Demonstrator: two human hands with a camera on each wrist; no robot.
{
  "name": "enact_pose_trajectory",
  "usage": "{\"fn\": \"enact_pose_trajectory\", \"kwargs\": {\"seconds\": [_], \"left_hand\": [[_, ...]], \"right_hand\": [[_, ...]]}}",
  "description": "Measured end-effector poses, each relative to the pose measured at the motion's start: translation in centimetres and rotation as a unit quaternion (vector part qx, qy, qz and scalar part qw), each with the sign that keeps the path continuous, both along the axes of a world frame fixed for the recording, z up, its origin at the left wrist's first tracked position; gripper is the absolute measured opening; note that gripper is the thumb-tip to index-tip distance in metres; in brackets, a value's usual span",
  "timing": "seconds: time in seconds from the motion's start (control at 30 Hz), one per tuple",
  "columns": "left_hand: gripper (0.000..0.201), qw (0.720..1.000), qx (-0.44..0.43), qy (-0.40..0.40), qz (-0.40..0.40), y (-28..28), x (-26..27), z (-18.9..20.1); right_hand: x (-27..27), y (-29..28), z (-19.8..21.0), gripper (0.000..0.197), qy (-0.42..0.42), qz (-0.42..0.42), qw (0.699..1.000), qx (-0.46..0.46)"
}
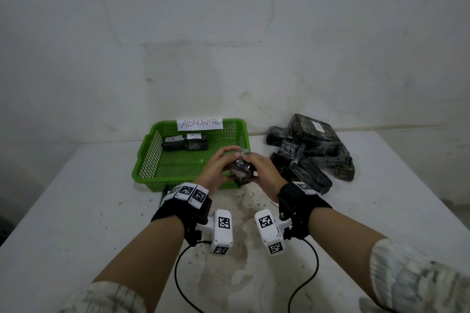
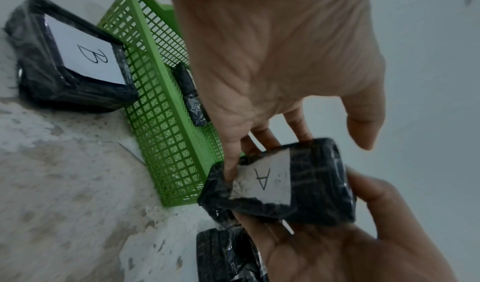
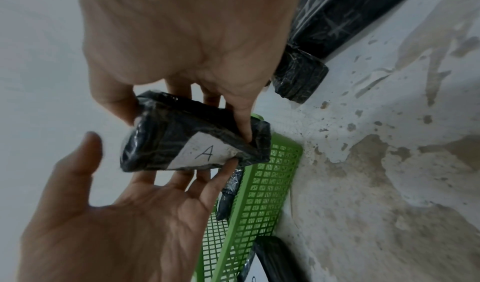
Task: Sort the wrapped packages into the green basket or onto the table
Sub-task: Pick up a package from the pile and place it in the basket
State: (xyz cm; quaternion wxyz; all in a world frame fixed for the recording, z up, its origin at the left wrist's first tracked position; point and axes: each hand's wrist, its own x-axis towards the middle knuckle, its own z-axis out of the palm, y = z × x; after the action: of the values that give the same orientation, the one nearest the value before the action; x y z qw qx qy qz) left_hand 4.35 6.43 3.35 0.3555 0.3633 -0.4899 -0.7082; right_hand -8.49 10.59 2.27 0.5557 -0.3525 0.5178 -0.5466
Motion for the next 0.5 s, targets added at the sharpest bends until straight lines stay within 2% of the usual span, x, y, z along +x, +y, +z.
{"fn": "enact_pose_trajectory", "kwargs": {"seconds": [0.13,0.3,0.4,0.5], "left_hand": [[0.015,1.0,0.0,0.005,0.022,-0.33,-0.13,-0.25],[0.015,1.0,0.001,0.004,0.025,-0.27,0.18,-0.46],[0.018,1.0,0.003,0.008,0.022,-0.14,0.38,-0.41],[0.021,1.0,-0.004,0.014,0.021,-0.17,0.53,-0.33]], "right_hand": [[0.12,0.28,0.04,0.03,-0.001,0.068,0.998,-0.015],[0.27,0.49,0.19,0.026,0.077,0.051,0.995,-0.026],[0.32,0.46,0.28,0.025,0.068,0.053,0.996,-0.035],[0.36,0.32,0.11,0.021,0.023,0.061,0.998,-0.024]]}}
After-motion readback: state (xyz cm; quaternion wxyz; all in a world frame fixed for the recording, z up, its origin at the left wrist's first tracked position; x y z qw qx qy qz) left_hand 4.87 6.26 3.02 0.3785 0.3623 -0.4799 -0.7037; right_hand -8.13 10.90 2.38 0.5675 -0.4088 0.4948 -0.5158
